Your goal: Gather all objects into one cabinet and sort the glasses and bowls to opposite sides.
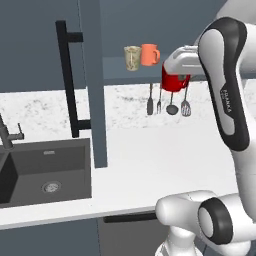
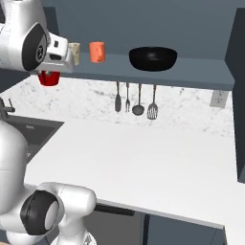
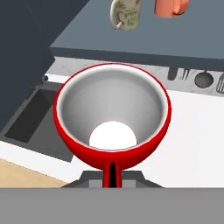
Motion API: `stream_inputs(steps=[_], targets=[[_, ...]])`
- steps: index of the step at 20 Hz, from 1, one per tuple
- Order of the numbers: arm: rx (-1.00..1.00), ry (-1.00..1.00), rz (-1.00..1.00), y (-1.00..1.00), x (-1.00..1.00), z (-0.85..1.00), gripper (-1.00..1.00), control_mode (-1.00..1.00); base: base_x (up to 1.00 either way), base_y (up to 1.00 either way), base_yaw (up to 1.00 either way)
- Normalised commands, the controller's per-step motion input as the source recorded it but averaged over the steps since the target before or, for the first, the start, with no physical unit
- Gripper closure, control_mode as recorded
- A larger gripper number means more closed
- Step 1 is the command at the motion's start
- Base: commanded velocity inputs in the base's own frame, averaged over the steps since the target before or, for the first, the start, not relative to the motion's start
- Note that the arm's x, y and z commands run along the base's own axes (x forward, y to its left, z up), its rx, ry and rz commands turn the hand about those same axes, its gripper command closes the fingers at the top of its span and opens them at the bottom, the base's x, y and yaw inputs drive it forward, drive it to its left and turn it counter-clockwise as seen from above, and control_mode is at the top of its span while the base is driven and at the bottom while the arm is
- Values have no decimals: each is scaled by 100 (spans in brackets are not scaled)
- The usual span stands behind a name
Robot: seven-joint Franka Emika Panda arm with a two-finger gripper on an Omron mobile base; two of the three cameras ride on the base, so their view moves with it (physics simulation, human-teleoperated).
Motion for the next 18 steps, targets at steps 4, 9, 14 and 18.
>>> stream_inputs(steps=[4,9,14,18], targets=[[0,0,7,7,28,-1,100,-100,0,0,0],[0,0,2,25,38,-4,100,-100,0,0,0],[0,0,0,40,40,-15,100,-100,0,0,0],[-1,0,-7,2,31,-12,100,-100,0,0,0]])
